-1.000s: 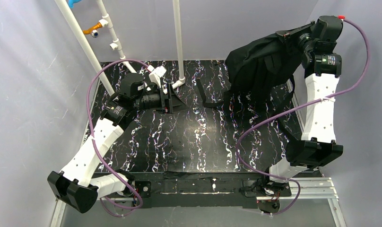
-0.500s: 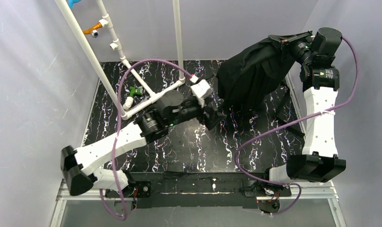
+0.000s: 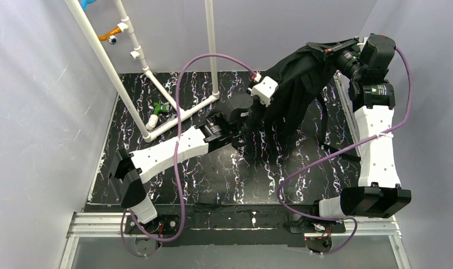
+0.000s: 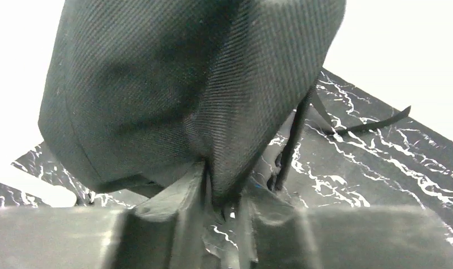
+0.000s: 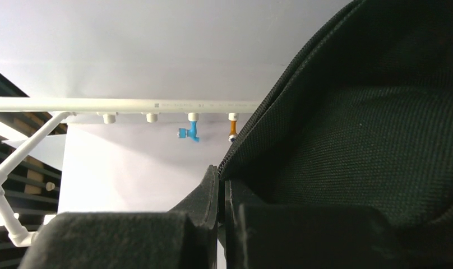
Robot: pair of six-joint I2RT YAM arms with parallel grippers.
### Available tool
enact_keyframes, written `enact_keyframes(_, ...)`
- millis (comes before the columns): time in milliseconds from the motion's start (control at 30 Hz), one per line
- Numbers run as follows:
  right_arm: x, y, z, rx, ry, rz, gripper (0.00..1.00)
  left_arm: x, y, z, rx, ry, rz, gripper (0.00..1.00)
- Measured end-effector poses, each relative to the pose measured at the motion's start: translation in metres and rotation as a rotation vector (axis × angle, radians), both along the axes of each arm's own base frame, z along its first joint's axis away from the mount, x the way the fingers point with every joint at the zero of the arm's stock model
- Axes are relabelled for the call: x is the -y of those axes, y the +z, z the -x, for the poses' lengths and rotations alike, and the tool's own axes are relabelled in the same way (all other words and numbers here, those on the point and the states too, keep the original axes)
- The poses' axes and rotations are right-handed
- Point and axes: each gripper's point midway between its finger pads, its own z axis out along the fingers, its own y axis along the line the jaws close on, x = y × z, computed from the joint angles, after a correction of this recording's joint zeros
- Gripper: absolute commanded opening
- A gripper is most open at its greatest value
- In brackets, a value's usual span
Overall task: Pack the student bag
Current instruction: Adjust the student bag at the center of the board.
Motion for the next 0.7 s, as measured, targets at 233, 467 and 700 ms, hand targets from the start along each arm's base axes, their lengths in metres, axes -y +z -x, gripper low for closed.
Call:
enact_keyframes(233,-0.006,0.001,-0.001,0.091,0.025,0.126,0.44,0.015,-0.007,-0.001,-0.082,-0.015,-0.032,0.0)
enact_keyframes(467,-0.028,-0.04,-0.004,0.154,0.205,0.334,0.7,0.005,-0.021,0.018,-0.288,0.054,0.029,0.0)
enact_keyframes(700,-0.066,-0.074,-0.001,0.225,0.386,0.504,0.87,-0.007,-0.046,0.017,-0.426,0.217,0.133,0.0)
